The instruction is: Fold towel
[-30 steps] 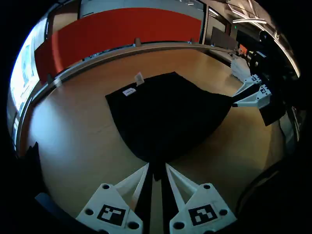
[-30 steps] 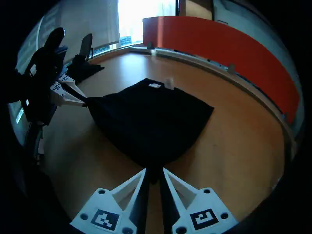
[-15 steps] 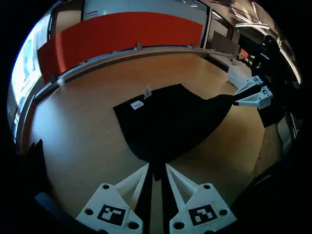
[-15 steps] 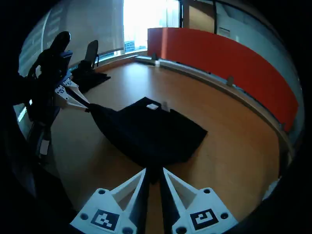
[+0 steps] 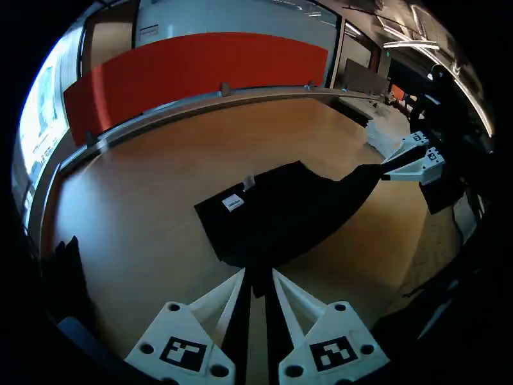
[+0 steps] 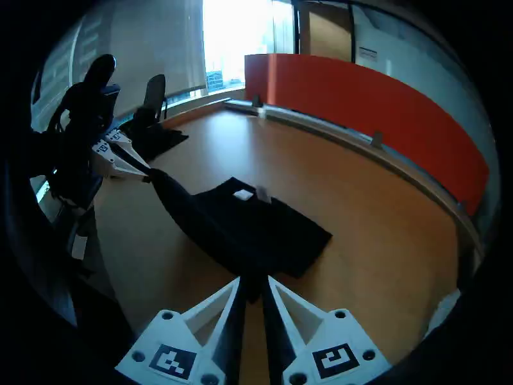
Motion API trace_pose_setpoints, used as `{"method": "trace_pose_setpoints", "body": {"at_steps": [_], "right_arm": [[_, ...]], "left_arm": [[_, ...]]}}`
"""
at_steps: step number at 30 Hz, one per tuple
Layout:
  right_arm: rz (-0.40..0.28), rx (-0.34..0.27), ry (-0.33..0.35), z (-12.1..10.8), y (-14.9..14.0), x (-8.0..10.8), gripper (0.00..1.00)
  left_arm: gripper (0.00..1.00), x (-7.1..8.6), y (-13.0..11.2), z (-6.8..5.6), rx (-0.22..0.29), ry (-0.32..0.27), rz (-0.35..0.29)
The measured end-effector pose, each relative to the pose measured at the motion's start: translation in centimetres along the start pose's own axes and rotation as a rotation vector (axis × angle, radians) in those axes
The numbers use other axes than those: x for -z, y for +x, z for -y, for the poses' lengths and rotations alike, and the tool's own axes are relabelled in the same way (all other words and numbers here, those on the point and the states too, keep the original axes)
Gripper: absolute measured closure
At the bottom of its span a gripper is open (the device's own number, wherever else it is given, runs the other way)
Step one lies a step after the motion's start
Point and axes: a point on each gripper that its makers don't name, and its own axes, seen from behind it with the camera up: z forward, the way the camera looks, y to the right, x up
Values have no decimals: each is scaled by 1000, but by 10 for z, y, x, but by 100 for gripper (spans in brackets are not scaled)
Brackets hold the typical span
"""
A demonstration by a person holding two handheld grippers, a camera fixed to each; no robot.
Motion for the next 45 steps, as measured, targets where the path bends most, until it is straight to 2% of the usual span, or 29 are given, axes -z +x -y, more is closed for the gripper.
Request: {"method": "trace_pose_setpoints", "body": {"at_steps": [14, 24, 33, 45], "right_arm": [[5, 12, 24, 14, 6, 15, 84], [19, 16, 30, 18, 4, 14, 84], [37, -11, -2, -2, 3, 2, 84], [48, -36, -36, -34, 14, -34, 84]], "left_arm": [[87, 19, -4, -8, 4, -18, 13], [87, 17, -5, -8, 11, -17, 17], [87, -1, 0, -7, 11, -34, 30], [87, -38, 17, 18, -8, 11, 45]]}}
